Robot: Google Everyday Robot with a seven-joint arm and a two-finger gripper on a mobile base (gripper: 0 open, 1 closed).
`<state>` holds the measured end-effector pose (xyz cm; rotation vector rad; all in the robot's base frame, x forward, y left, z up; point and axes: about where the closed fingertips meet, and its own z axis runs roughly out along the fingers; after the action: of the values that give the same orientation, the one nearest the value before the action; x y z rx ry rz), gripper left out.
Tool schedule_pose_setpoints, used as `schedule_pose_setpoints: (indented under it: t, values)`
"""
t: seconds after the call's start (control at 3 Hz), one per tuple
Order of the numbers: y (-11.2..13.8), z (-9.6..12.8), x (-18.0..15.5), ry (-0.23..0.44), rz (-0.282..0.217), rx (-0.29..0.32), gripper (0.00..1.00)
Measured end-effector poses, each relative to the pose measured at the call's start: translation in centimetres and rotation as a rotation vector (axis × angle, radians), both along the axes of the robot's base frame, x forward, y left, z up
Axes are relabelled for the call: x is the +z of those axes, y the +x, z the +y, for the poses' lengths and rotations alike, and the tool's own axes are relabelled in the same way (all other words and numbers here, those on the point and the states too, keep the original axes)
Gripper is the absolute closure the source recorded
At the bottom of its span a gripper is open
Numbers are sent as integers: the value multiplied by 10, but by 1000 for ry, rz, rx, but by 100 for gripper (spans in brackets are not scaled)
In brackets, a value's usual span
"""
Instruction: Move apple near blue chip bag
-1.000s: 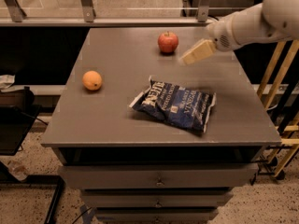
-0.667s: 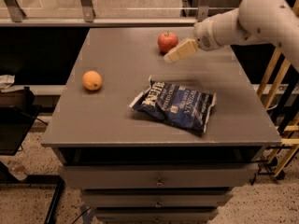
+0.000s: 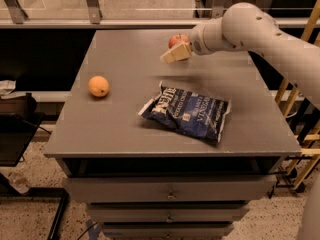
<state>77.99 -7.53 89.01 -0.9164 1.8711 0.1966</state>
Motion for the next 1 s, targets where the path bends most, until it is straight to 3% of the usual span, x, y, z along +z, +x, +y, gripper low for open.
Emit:
schedule_pose_setpoints:
  t: [1.0]
  values:
    - [45, 4, -21, 53, 9, -166, 0]
